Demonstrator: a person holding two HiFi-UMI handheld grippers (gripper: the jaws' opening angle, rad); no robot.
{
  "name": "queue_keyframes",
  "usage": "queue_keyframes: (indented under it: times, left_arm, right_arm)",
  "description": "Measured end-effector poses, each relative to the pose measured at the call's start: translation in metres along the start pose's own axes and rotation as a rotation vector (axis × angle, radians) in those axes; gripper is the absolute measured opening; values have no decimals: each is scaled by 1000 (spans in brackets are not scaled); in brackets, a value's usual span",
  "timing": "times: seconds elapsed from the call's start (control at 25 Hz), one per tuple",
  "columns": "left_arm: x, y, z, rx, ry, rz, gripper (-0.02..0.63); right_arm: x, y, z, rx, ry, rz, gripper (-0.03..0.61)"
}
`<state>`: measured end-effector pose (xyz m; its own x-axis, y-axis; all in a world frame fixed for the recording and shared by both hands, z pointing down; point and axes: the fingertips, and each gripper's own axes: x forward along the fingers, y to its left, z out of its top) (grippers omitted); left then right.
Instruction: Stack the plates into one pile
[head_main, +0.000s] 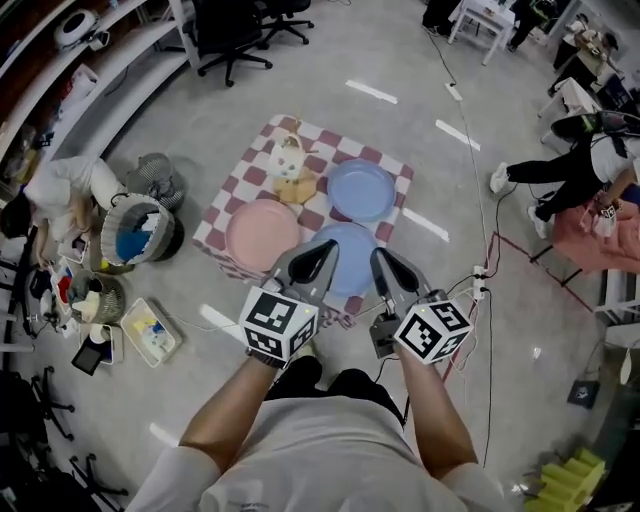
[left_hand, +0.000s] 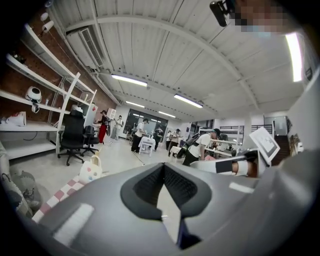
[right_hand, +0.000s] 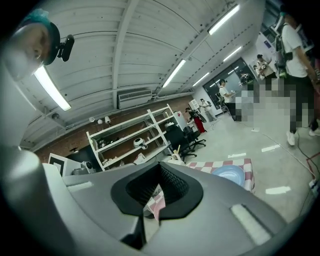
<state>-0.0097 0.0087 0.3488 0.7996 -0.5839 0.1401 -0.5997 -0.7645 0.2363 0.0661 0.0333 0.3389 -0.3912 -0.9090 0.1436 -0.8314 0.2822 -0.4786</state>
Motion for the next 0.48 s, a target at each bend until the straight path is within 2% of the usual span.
queue_keyframes:
  times: [0.48]
  left_arm:
    - [54,27,-35,-29,69,-25,6]
  right_arm:
    - [39,-67,-19,63,69,-96,9]
